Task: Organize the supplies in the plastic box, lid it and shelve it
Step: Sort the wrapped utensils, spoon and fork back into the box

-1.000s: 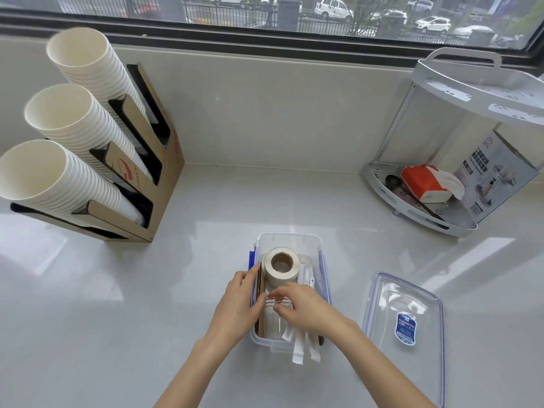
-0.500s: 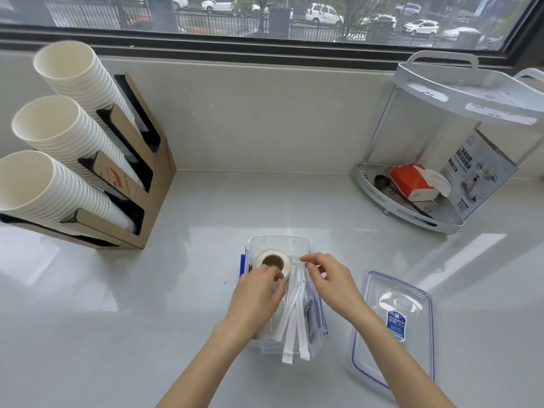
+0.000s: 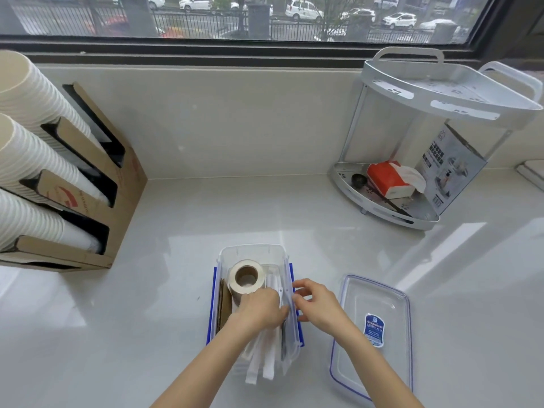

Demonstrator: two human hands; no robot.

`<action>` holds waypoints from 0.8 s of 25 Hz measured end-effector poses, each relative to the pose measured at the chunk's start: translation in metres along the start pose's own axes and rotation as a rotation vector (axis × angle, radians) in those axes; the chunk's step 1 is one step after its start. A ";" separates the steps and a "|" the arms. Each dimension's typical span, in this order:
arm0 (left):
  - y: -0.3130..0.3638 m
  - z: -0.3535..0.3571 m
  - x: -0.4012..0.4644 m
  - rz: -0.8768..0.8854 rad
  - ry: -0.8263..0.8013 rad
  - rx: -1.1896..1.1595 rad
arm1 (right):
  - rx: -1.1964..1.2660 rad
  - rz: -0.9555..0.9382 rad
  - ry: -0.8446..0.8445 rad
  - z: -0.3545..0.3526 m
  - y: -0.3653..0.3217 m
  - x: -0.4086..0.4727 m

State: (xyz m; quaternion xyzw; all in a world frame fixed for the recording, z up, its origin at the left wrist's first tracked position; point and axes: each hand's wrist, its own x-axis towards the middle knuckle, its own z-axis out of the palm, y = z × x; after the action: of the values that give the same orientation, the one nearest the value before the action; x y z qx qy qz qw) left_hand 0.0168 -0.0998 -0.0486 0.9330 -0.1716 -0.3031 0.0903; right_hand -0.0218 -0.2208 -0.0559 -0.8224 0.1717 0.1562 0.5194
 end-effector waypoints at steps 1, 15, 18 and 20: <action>0.001 -0.003 0.003 -0.005 -0.041 -0.043 | 0.005 0.002 -0.011 0.000 -0.001 0.001; -0.005 -0.014 0.018 -0.015 -0.352 -0.357 | 0.045 0.004 -0.013 -0.001 -0.002 -0.004; -0.006 -0.012 0.019 -0.037 -0.358 -0.436 | 0.034 -0.002 -0.011 -0.001 -0.003 -0.005; -0.005 -0.012 0.017 -0.054 -0.357 -0.458 | 0.029 -0.005 -0.009 -0.001 -0.004 -0.007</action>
State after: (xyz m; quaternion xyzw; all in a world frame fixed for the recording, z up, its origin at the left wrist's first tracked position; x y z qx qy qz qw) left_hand 0.0383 -0.1007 -0.0500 0.8244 -0.0871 -0.4955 0.2592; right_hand -0.0260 -0.2196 -0.0497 -0.8146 0.1697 0.1561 0.5323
